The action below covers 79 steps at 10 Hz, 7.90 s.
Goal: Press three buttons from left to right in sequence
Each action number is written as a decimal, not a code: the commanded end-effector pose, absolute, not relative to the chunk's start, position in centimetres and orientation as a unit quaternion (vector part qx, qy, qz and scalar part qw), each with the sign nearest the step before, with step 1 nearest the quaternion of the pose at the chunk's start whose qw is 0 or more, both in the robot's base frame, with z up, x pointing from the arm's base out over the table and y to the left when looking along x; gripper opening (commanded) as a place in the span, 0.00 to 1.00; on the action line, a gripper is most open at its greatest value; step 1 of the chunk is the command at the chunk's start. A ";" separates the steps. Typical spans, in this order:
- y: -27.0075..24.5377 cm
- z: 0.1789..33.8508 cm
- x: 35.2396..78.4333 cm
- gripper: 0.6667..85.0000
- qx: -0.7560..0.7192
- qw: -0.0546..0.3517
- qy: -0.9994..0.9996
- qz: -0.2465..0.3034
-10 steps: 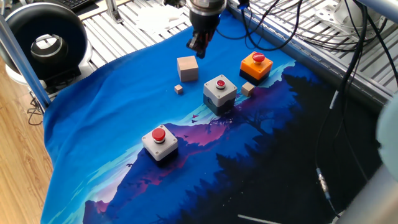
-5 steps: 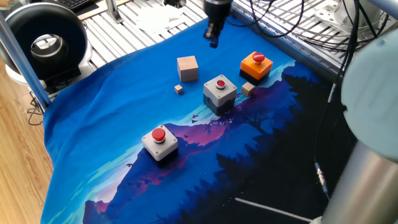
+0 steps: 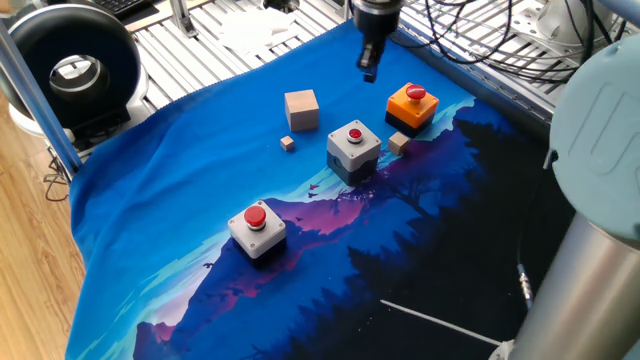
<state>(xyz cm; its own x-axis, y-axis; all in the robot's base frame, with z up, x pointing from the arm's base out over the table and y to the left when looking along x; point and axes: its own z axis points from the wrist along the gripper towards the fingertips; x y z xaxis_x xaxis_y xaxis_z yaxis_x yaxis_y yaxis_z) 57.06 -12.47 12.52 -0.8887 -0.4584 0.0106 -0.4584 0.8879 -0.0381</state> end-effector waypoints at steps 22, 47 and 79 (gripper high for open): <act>-22.6 10.1 54.4 0.00 0.119 0.015 -0.993 0.009; -21.5 8.7 53.6 0.00 0.085 0.000 -0.996 0.009; -18.1 14.4 58.4 0.00 0.096 -0.028 -0.995 -0.005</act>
